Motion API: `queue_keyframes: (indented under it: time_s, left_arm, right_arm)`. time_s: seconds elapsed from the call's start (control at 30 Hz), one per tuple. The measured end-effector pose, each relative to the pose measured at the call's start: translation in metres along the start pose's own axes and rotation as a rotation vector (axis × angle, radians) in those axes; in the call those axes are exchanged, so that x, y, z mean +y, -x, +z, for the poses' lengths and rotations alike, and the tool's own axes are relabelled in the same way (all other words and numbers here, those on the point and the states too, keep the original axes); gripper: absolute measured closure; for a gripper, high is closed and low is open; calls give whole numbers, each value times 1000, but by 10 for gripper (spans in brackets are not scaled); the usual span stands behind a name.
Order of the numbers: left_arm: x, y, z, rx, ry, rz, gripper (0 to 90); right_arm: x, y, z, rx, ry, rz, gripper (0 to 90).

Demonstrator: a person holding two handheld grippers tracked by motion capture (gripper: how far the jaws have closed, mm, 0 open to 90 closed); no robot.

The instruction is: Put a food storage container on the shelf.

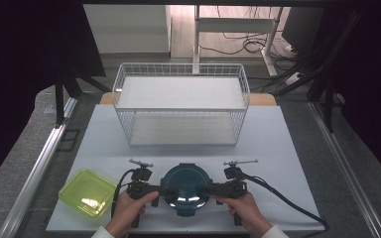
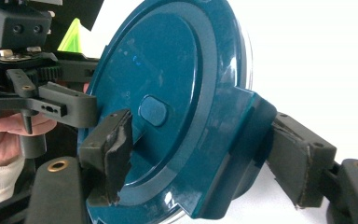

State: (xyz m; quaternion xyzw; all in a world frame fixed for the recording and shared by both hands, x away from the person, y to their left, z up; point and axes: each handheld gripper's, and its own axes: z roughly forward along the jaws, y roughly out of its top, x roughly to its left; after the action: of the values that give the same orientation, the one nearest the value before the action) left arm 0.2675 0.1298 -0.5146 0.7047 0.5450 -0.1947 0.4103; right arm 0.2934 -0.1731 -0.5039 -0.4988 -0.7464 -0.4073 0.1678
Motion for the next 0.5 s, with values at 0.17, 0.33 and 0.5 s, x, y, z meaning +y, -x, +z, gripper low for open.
queue_keyframes:
  time_s: [0.17,0.33,0.5]
  left_arm:
    - [-1,-1,-2,-19,14,-33,270]
    - [-6,5,-6,-6,44,-20,298]
    - [-11,9,-9,-3,81,-10,336]
  right_arm:
    - [0,-1,-2,6,5,14,305]
    - [-2,-5,-5,3,22,25,331]
    - [-5,-9,-10,-11,46,15,348]
